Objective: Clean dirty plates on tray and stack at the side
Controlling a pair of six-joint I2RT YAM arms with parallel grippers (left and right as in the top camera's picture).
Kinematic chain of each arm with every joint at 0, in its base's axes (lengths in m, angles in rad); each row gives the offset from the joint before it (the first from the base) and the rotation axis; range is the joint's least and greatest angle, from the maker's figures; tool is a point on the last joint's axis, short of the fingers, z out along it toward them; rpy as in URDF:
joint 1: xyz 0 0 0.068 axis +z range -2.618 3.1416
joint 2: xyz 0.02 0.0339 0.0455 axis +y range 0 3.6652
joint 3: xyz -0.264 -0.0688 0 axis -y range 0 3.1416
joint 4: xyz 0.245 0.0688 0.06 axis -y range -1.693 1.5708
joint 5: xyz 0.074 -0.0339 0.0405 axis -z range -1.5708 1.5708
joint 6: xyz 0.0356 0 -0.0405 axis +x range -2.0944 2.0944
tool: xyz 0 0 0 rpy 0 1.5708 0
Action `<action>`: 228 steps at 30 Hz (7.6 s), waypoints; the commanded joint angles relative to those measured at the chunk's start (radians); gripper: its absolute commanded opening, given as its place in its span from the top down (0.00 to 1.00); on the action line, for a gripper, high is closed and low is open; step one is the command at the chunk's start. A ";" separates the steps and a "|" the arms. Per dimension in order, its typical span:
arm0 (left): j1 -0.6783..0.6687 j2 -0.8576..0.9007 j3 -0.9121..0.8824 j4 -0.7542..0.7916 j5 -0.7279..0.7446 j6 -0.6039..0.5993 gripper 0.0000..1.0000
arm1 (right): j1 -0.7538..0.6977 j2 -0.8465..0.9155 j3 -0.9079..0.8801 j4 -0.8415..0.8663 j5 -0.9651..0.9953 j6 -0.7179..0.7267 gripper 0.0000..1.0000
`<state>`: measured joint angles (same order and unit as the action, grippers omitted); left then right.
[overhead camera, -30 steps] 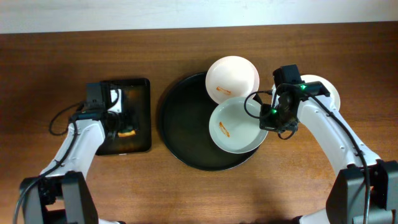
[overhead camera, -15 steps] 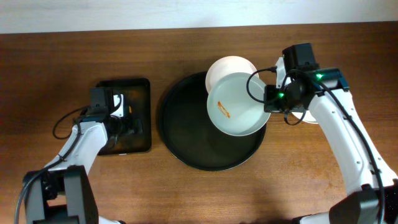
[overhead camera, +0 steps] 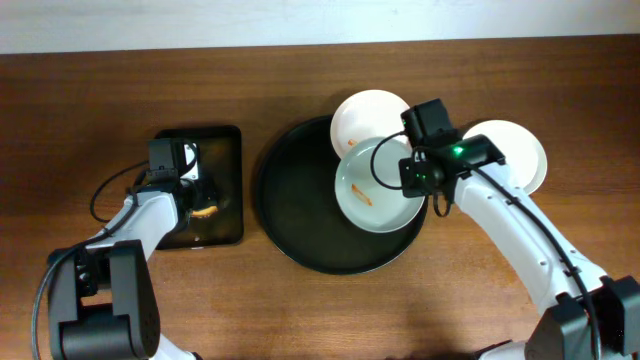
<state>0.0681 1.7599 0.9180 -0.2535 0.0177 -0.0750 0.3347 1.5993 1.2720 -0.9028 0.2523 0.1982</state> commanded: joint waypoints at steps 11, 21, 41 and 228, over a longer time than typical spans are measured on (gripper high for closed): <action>-0.002 -0.042 -0.053 -0.049 -0.004 -0.006 0.77 | 0.183 -0.006 -0.004 0.009 0.256 0.027 0.96; -0.002 -0.011 -0.056 0.005 -0.003 -0.006 1.00 | 0.183 -0.006 -0.004 0.031 0.220 0.045 0.96; -0.003 -0.306 0.040 -0.219 0.143 -0.007 1.00 | 0.418 -0.089 0.040 0.160 0.676 -0.086 0.96; -0.556 -0.158 0.050 0.139 -0.205 -0.294 1.00 | -0.080 0.229 -0.214 0.108 -0.269 0.071 0.96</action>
<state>-0.4938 1.6012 0.9668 -0.1169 -0.1829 -0.3603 0.2550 1.8107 1.0771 -0.7734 -0.0357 0.2668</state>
